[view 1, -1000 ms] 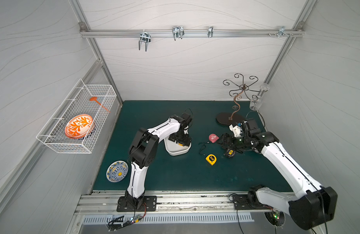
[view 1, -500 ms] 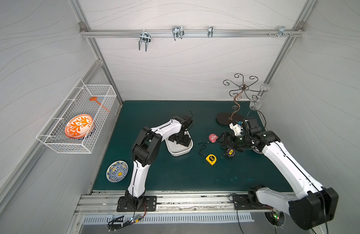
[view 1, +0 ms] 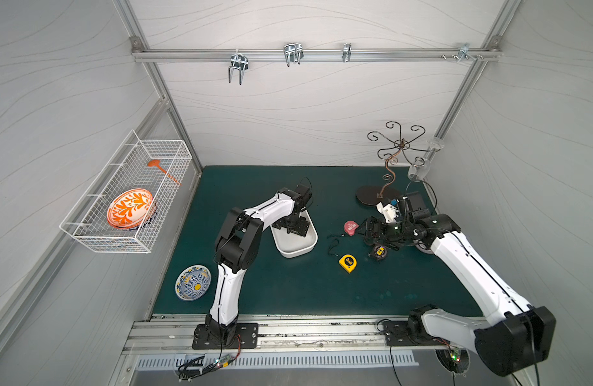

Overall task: Take the tape measure out of the storage box
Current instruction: Adjust the tape measure in the storage box, then pick up the tape measure from the storage box.

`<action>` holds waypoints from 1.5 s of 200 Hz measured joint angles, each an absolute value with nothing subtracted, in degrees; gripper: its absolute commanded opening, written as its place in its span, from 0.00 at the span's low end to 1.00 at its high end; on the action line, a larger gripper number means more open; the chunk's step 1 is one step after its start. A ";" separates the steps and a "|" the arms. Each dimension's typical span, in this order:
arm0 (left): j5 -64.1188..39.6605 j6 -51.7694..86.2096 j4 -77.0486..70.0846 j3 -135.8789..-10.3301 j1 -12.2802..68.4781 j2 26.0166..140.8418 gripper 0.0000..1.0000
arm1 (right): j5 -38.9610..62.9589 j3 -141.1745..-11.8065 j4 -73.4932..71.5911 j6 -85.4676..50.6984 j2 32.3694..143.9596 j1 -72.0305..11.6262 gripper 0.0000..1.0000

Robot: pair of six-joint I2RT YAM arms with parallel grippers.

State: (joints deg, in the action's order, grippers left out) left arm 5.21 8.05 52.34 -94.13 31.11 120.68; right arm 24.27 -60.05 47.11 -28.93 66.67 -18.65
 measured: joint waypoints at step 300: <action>0.49 1.06 49.50 -103.33 31.73 129.08 0.30 | 27.05 -61.60 48.60 -29.17 67.35 -16.36 0.99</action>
